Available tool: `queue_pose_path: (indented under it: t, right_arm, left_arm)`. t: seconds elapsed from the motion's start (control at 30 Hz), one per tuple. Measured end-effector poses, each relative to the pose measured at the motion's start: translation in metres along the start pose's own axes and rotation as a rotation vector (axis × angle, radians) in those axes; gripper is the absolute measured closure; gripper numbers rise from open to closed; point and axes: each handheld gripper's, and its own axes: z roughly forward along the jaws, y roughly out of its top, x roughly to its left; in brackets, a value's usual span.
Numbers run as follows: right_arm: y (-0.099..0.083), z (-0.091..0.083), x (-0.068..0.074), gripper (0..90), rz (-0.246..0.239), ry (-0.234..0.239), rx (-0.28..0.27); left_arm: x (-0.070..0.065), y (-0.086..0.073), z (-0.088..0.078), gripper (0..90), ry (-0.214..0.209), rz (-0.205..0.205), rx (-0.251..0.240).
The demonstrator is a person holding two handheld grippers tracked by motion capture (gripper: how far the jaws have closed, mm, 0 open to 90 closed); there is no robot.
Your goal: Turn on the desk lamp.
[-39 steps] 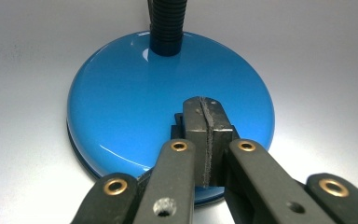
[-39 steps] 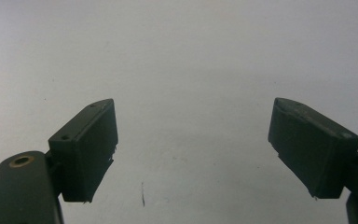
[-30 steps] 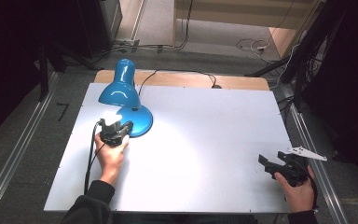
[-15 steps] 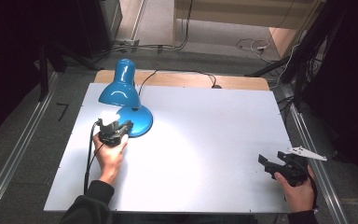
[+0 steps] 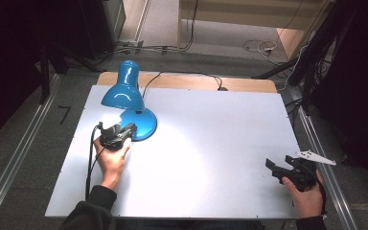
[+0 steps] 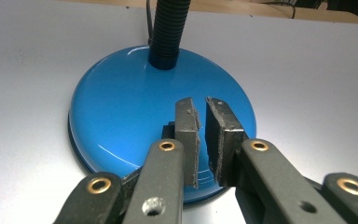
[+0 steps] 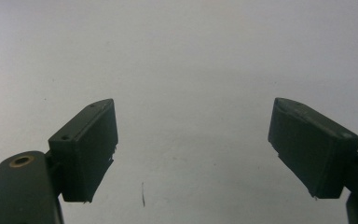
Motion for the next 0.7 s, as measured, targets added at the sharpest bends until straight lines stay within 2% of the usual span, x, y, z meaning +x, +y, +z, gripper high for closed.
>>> queue_pose_path:
  t: [0.4, 0.43, 0.6, 0.63, 0.7]
  right_arm:
    - [0.000, 0.000, 0.000, 14.5, 0.001, -0.001, 0.001]
    - [0.000, -0.001, 0.000, 14.5, 0.000, -0.001, 0.000]
    - [0.000, -0.001, 0.000, 14.5, 0.000, 0.000, 0.000]
    - [0.000, -0.001, 0.000, 14.5, -0.001, 0.000, 0.000]
    - [0.000, -0.001, 0.000, 14.5, 0.001, 0.001, 0.001]
  left_arm:
    - [0.000, 0.000, -0.005, 73.0, -0.003, -0.001, 0.000]
    - [0.000, 0.000, -0.006, 69.0, -0.003, -0.003, 0.000]
    - [0.000, -0.001, -0.009, 62.9, -0.002, -0.004, 0.002]
    - [0.000, -0.002, -0.010, 57.9, 0.003, -0.007, 0.000]
    - [0.001, -0.002, -0.012, 56.7, 0.001, -0.010, 0.000]
